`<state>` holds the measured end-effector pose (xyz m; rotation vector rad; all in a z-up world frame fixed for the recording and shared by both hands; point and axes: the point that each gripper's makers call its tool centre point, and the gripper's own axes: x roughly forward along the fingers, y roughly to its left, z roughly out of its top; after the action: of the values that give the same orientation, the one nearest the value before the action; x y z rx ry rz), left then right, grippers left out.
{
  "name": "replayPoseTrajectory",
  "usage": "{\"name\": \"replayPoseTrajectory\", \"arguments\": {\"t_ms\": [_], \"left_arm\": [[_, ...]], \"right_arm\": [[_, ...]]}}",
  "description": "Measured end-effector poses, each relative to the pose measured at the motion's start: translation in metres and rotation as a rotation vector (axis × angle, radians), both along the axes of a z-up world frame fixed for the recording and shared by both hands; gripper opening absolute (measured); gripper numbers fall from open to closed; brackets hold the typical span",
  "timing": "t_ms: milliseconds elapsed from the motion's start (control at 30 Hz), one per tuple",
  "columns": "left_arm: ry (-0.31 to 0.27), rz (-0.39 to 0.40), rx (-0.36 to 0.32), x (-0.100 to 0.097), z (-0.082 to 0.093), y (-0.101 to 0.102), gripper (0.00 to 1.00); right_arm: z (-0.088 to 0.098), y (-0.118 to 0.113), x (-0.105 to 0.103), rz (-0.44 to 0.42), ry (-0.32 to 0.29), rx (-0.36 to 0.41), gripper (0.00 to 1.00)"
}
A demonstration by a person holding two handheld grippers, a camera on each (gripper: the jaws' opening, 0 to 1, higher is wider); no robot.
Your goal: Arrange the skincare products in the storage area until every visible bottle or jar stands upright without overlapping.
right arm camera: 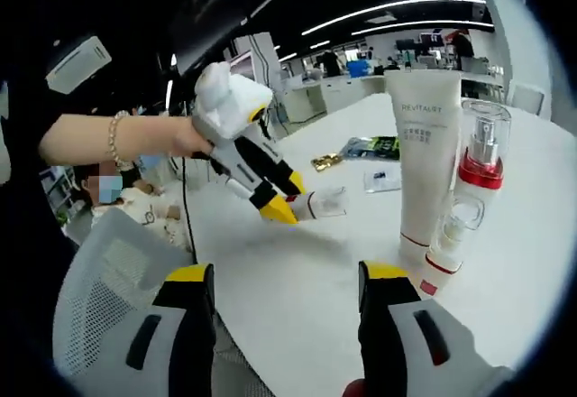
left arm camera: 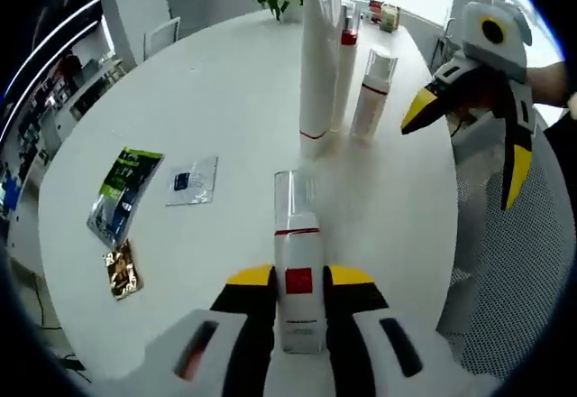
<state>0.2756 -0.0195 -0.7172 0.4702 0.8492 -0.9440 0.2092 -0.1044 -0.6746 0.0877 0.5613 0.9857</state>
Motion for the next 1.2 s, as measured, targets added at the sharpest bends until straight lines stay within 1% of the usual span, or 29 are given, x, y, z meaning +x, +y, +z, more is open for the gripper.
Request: {"name": "replayPoseTrajectory", "arguments": {"t_ms": [33, 67, 100, 133, 200, 267, 300, 333, 367, 400, 433, 467, 500, 567, 633, 667, 700, 733, 867, 900, 967, 1000, 1100, 1133, 1167, 1200], "left_arm": [[-0.006, 0.008, -0.015, -0.002, 0.003, -0.001, 0.22], [-0.019, 0.019, -0.03, -0.007, 0.01, -0.003, 0.22], [-0.028, 0.032, -0.036, -0.008, 0.013, -0.003, 0.22], [-0.038, 0.035, -0.039, -0.01, 0.014, -0.004, 0.22], [-0.064, 0.055, -0.059, -0.016, 0.022, -0.009, 0.22], [-0.092, 0.073, -0.084, -0.022, 0.031, -0.017, 0.22], [-0.104, 0.081, -0.094, -0.022, 0.034, -0.019, 0.22], [-0.123, 0.09, -0.107, -0.022, 0.038, -0.021, 0.22], [-0.131, 0.098, -0.113, -0.022, 0.04, -0.022, 0.22], [-0.157, 0.123, -0.132, -0.021, 0.045, -0.024, 0.22], [-0.173, 0.129, -0.141, -0.022, 0.05, -0.026, 0.22], [-0.191, 0.133, -0.147, -0.025, 0.056, -0.029, 0.22], [-0.22, 0.146, -0.149, -0.026, 0.062, -0.032, 0.22], [-0.258, 0.154, -0.157, -0.03, 0.072, -0.037, 0.22], [-0.289, 0.165, -0.164, -0.03, 0.079, -0.04, 0.22], [-0.314, 0.165, -0.172, -0.032, 0.086, -0.044, 0.22], [-0.335, 0.171, -0.183, -0.034, 0.093, -0.048, 0.22], [-0.348, 0.178, -0.191, -0.034, 0.097, -0.049, 0.22], [-0.402, 0.177, -0.21, -0.042, 0.115, -0.063, 0.22], [-0.409, 0.178, -0.207, -0.042, 0.117, -0.065, 0.22], [-0.445, 0.183, -0.193, -0.042, 0.125, -0.07, 0.22], [-0.446, 0.19, -0.194, -0.039, 0.124, -0.071, 0.22], [-0.448, 0.216, -0.206, -0.037, 0.127, -0.075, 0.22], [-0.439, 0.219, -0.21, -0.038, 0.128, -0.077, 0.22], [-0.437, 0.24, -0.216, -0.037, 0.128, -0.079, 0.22], [-0.443, 0.248, -0.211, -0.038, 0.13, -0.082, 0.22]], "right_arm": [[0.007, 0.001, 0.004, -0.036, 0.001, 0.046, 0.63], [0.011, 0.002, 0.006, -0.06, 0.013, 0.074, 0.63], [0.016, 0.002, 0.008, -0.082, 0.024, 0.099, 0.63], [0.022, 0.003, 0.011, -0.11, 0.036, 0.141, 0.63], [0.028, 0.004, 0.012, -0.136, 0.047, 0.172, 0.63], [0.032, 0.005, 0.011, -0.144, 0.051, 0.181, 0.63], [0.033, 0.006, 0.012, -0.167, 0.069, 0.201, 0.63], [0.035, 0.005, 0.014, -0.185, 0.071, 0.218, 0.62], [0.04, 0.005, 0.016, -0.209, 0.063, 0.241, 0.6], [0.044, 0.002, 0.02, -0.255, 0.064, 0.268, 0.58], [0.048, 0.003, 0.019, -0.27, 0.071, 0.285, 0.56], [0.05, 0.004, 0.02, -0.281, 0.08, 0.3, 0.56], [0.052, 0.006, 0.019, -0.28, 0.09, 0.313, 0.58], [0.054, 0.013, 0.017, -0.275, 0.108, 0.32, 0.6], [0.058, 0.017, 0.017, -0.285, 0.105, 0.328, 0.59], [0.059, 0.017, 0.018, -0.295, 0.109, 0.333, 0.59], [0.06, 0.016, 0.019, -0.325, 0.129, 0.349, 0.59], [0.062, 0.016, 0.021, -0.343, 0.137, 0.368, 0.59], [0.075, 0.016, 0.026, -0.383, 0.176, 0.479, 0.54], [0.077, 0.015, 0.027, -0.39, 0.195, 0.504, 0.53], [0.079, 0.009, 0.028, -0.396, 0.196, 0.516, 0.51], [0.079, 0.007, 0.029, -0.397, 0.193, 0.512, 0.5], [0.082, -0.002, 0.036, -0.398, 0.184, 0.527, 0.42], [0.082, -0.004, 0.038, -0.397, 0.187, 0.526, 0.4], [0.082, -0.006, 0.04, -0.393, 0.195, 0.528, 0.39], [0.083, -0.008, 0.04, -0.38, 0.211, 0.53, 0.36]]}}
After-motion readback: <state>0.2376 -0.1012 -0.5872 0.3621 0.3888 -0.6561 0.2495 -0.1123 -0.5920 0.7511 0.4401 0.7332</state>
